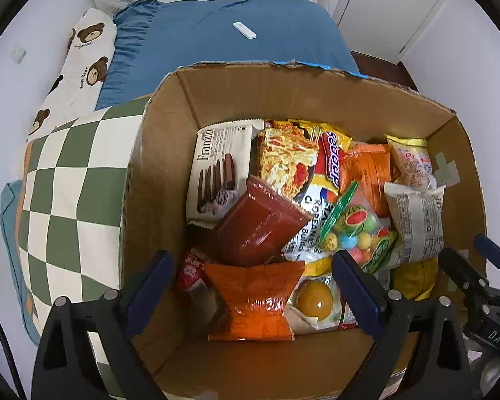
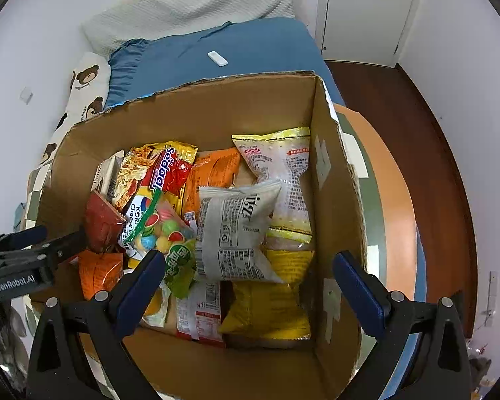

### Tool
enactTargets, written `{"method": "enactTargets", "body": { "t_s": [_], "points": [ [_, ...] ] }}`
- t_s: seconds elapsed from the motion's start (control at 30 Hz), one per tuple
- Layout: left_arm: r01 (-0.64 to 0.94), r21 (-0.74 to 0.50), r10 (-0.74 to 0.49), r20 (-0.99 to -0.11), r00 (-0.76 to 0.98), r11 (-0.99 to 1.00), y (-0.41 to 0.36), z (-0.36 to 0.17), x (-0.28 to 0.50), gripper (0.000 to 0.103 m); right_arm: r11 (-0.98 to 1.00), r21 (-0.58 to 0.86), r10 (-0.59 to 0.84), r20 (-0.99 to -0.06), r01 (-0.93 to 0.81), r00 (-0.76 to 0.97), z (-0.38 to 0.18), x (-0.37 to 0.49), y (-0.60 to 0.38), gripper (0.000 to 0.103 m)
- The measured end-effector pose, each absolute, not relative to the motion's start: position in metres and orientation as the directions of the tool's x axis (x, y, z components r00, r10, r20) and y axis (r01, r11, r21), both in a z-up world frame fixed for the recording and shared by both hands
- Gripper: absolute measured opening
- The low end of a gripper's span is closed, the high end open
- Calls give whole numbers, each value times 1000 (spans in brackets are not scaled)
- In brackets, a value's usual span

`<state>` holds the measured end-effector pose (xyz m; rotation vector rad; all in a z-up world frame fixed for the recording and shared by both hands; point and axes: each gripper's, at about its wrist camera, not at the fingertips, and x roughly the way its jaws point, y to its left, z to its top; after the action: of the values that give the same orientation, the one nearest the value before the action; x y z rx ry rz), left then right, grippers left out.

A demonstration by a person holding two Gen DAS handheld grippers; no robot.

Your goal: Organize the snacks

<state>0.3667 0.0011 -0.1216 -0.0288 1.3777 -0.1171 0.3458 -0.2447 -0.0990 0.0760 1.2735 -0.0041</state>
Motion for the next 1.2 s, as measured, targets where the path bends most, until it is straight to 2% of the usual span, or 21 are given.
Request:
{"method": "enactTargets", "body": {
  "t_s": [0.67, 1.2],
  "points": [
    [80, -61, -84, -942, 325, 995, 0, -77, 327, 97, 999, 31, 19, -929, 26, 369, -57, 306, -244, 102],
    [77, -39, -75, -840, 537, 996, 3, 5, 219, 97, 1000, 25, 28, -834, -13, 552, 27, 209, -238, 103]
  ]
}}
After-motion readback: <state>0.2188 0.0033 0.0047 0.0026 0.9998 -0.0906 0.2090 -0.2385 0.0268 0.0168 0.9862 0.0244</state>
